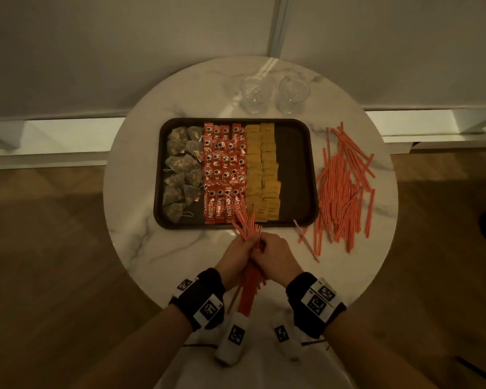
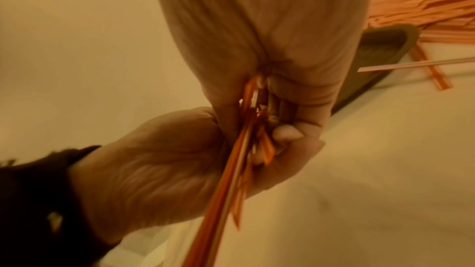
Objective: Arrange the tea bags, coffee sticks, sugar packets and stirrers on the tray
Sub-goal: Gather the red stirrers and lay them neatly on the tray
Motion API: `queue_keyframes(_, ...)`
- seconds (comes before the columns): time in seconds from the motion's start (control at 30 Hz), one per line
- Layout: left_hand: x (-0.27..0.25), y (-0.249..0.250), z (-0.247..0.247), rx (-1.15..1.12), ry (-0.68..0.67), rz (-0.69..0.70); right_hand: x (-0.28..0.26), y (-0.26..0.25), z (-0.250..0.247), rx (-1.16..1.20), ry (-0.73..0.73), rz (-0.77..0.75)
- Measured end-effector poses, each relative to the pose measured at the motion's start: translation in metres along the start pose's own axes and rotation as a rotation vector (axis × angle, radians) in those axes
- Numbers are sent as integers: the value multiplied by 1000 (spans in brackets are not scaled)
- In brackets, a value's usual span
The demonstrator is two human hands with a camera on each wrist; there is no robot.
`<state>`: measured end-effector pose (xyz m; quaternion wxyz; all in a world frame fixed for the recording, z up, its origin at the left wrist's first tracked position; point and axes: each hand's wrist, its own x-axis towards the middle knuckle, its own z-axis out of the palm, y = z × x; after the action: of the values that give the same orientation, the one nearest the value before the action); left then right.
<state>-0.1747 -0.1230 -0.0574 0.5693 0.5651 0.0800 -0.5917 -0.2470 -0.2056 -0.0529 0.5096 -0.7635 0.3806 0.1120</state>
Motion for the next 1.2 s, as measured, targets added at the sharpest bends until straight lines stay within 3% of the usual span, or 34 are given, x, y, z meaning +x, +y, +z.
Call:
queue_keyframes(0.1, -8, -2, -11, -1, -29, -53, -7, -2, 7, -3, -69, 0)
queue_keyframes(0.27, -9, -2, -13, -33, -34, -62, -11, -7, 5, -88, -42, -40)
queue_keyframes(0.43, -11, -5, -9, -13, -87, -98, -25, -6, -3, -353, -44, -51)
queue_keyframes(0.83, -19, -1, -4, 22, -259, -269, -37, -2, -25, -644, -172, -181)
queue_keyframes(1.2, -17, 3, 8, 121, -162, -242, -24, -1, -42, -382, -102, -143)
